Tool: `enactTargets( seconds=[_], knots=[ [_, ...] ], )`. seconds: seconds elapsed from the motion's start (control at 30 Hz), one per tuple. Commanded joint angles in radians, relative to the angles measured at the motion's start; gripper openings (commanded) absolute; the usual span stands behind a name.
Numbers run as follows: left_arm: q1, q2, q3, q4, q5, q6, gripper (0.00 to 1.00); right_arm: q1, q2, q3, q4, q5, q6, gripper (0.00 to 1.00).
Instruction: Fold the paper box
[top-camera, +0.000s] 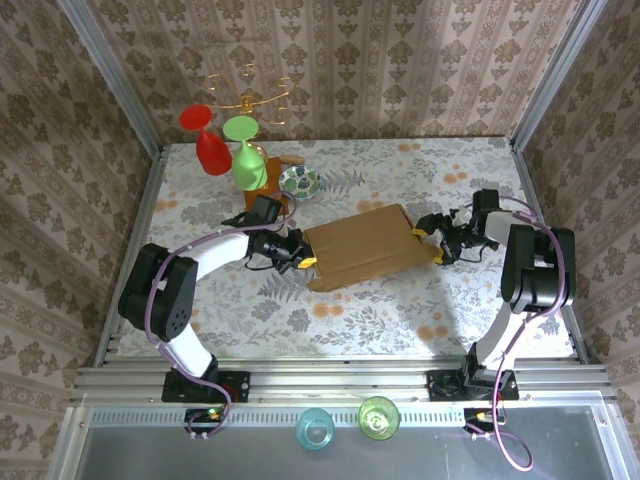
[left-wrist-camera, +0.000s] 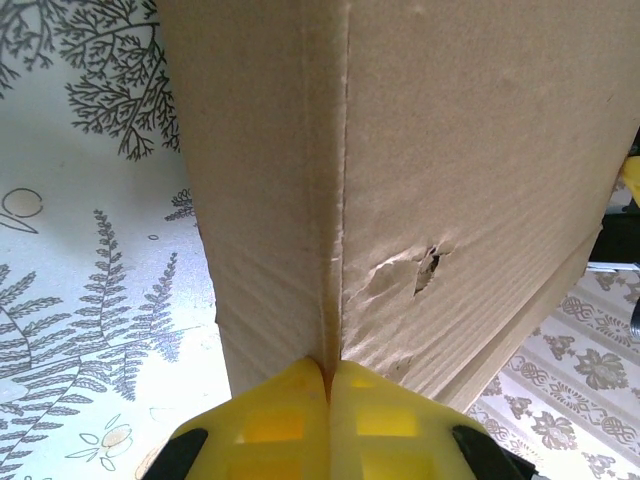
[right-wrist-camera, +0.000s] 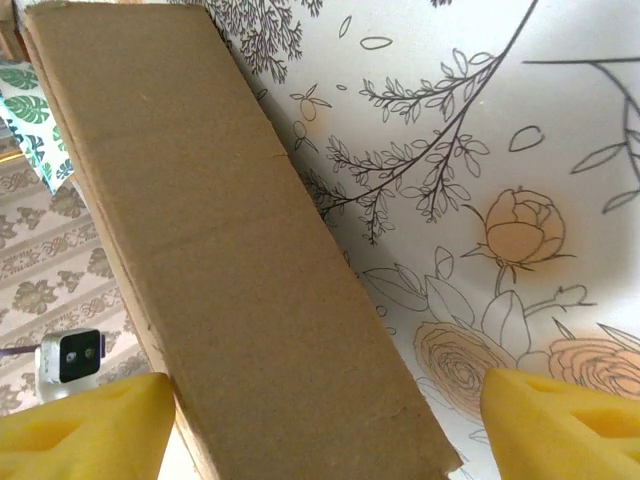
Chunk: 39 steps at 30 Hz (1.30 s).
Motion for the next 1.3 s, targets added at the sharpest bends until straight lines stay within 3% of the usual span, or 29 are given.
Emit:
enactTargets(
  seconds=[0.0, 0.43, 0.83, 0.97, 1.07, 1.27],
  knots=[
    [0.010, 0.011, 0.016, -0.002, 0.041, -0.023, 0.00, 0.008, 0.012, -0.004, 0.023, -0.073, -0.015, 0.82],
    [0.015, 0.037, 0.018, 0.045, 0.067, -0.049, 0.00, 0.049, 0.024, -0.090, 0.263, -0.168, 0.169, 0.81],
    [0.020, 0.030, 0.028, 0.064, 0.087, -0.061, 0.00, 0.049, -0.041, -0.118, 0.389, -0.097, 0.354, 0.62],
    [0.020, 0.008, 0.038, 0.072, 0.079, -0.067, 0.20, 0.051, -0.084, -0.128, 0.413, -0.074, 0.420, 0.57],
    [0.052, -0.057, 0.034, 0.098, 0.026, -0.073, 0.31, 0.049, -0.118, -0.106, 0.336, -0.042, 0.443, 0.55],
    [0.053, -0.229, 0.005, 0.129, -0.159, -0.025, 0.41, 0.051, -0.155, -0.054, 0.146, -0.021, 0.549, 0.51]
  ],
)
